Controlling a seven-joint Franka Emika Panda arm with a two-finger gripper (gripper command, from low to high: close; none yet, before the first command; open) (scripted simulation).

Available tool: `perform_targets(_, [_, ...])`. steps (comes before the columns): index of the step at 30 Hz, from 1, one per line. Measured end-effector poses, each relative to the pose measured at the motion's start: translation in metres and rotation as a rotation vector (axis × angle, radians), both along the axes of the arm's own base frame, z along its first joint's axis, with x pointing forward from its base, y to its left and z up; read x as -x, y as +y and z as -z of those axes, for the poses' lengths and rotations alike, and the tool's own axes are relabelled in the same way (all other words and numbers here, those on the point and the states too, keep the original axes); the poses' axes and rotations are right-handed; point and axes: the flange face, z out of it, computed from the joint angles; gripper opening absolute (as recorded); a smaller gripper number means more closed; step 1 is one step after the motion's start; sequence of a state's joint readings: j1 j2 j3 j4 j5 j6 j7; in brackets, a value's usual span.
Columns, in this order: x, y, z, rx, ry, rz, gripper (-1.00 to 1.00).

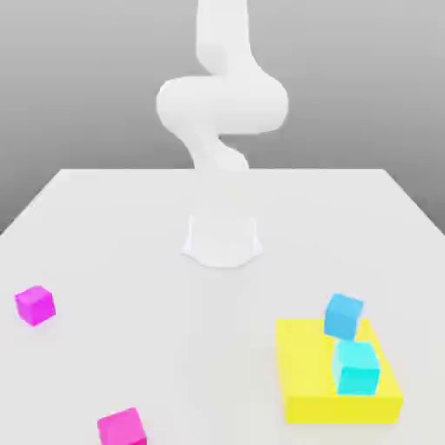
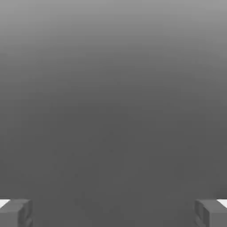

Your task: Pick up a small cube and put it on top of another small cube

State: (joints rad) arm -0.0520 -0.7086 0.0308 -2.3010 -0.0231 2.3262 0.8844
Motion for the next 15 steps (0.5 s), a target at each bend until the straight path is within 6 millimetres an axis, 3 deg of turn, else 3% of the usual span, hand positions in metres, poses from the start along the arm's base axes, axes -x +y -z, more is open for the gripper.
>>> perform_targets(8, [-0.089, -0.032, 0.118, -0.07, 0.194, 0.283, 0.0])
perform_targets(15, [-0.132, -0.07, 0.237, -0.154, 0.346, 0.514, 0.0])
